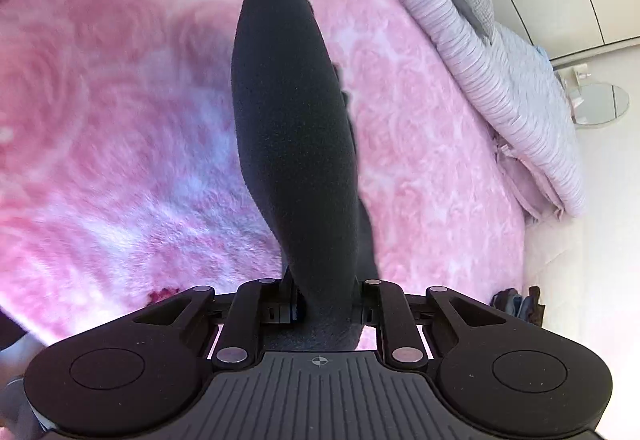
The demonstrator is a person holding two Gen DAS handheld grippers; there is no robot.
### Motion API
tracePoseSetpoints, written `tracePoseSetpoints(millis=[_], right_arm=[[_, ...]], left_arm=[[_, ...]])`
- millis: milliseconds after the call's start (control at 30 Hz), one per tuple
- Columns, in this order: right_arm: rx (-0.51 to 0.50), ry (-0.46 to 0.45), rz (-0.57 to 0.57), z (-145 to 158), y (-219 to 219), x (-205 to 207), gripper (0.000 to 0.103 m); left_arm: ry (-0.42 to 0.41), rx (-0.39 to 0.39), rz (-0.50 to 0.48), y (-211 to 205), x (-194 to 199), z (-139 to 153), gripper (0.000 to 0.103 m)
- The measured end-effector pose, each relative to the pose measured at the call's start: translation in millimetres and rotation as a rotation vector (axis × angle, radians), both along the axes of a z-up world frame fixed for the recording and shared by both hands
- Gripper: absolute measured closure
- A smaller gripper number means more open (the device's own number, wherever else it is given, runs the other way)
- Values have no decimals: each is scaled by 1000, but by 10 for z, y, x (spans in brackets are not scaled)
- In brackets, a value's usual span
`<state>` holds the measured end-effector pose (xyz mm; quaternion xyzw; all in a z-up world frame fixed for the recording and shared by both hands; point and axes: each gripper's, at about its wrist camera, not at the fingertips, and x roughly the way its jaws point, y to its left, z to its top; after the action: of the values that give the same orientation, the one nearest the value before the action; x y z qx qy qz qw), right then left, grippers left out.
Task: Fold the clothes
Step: 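Lift the folded shirt with both grippers and carry it toward the clothes stack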
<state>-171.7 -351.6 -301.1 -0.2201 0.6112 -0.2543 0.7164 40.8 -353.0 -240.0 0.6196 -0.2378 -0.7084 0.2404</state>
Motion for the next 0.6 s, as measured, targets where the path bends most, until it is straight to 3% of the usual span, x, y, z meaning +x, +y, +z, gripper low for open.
tracePoseSetpoints(millis=[267,600], right_arm=[[52,-8,-8,740,313,-35,86],[13,-40,1,1294,333,-432,86]], left_arm=[[-6,-3,-31,230,-28,654,91],[-18,-47,-32,232,-453,1141,91]])
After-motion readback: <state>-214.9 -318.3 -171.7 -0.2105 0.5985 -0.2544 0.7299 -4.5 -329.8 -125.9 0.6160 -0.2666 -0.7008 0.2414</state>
